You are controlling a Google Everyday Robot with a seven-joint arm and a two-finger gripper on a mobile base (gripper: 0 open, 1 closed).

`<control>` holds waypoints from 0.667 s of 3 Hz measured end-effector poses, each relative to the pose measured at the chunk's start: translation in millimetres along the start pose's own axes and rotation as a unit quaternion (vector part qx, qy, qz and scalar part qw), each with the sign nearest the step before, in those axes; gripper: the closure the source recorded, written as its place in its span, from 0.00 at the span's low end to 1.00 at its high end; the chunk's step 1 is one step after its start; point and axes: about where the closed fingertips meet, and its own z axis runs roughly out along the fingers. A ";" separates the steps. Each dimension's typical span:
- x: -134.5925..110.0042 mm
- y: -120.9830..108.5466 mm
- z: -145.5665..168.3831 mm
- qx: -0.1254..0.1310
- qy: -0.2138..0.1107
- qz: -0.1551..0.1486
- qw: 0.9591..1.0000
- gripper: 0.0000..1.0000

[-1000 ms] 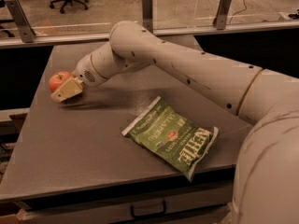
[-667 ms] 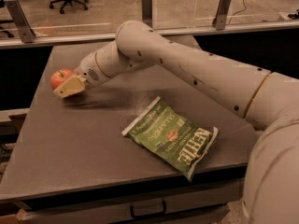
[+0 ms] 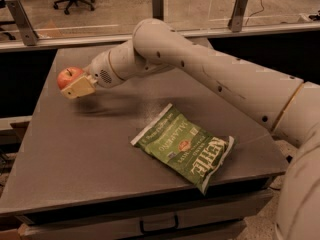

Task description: Move apple near blue chip bag

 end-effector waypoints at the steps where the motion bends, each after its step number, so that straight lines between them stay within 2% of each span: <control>1: 0.0 0.1 0.2 0.000 0.000 0.000 1.000 1.00; 2: 4.1 -5.4 -12.5 0.026 -0.004 0.003 1.000 1.00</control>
Offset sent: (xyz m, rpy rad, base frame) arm 0.0100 -0.0421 0.0062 0.0070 -0.0519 -0.1389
